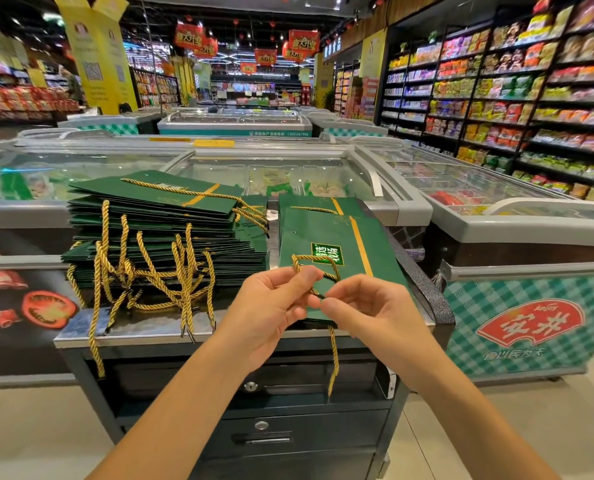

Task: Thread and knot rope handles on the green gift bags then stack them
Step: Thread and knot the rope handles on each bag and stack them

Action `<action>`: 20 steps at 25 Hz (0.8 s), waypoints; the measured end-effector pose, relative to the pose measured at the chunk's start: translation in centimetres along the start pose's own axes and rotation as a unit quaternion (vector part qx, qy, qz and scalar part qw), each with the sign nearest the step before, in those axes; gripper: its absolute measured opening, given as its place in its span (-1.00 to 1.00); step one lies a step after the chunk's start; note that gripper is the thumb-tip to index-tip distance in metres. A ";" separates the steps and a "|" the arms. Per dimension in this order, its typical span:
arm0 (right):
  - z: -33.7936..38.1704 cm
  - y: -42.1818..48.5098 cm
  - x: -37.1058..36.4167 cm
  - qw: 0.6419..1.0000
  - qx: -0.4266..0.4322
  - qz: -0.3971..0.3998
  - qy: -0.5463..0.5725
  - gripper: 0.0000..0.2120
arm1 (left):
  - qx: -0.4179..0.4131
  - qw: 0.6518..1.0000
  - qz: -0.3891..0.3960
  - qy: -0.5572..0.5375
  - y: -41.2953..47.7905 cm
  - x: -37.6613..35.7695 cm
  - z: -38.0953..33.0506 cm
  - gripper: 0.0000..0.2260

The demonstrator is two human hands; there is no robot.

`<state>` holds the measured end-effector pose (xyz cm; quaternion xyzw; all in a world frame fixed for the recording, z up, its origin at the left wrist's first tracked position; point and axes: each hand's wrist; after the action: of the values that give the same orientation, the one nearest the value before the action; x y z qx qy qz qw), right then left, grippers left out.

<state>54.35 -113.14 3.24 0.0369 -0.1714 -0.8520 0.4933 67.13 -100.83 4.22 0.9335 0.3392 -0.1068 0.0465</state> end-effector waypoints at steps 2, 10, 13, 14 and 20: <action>-0.1 0.1 0.0 1.000 0.007 -0.006 0.003 -0.85 | -0.007 1.000 0.001 0.002 0.1 -0.1 0.1 -0.69; -0.4 1.8 2.4 0.994 0.019 -0.104 -0.008 -0.92 | -0.099 0.917 -0.129 0.365 0.7 1.9 -0.1 -0.67; -1.4 2.8 4.3 0.992 -0.009 -0.071 -0.103 -0.87 | -0.141 0.803 -0.154 0.558 1.6 3.3 0.0 -0.71; -2.1 2.9 4.7 0.988 -0.024 -0.043 -0.147 -0.87 | -0.138 0.783 -0.141 0.590 1.8 3.3 0.2 -0.70; -2.6 0.5 5.0 0.973 -0.017 0.019 -0.228 -0.89 | -0.117 0.811 -0.106 0.564 1.9 3.1 0.6 -0.63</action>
<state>52.78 -118.31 1.47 -0.1704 -0.2654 -0.8314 0.4575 70.53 -100.47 2.92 0.7754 0.4127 0.4747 -0.0555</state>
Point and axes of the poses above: each hand's wrist, its own y-axis towards the middle knuckle, its own x-axis out of the back of the hand, z = x × y, and after that the axes turned 6 degrees about y, right-handed
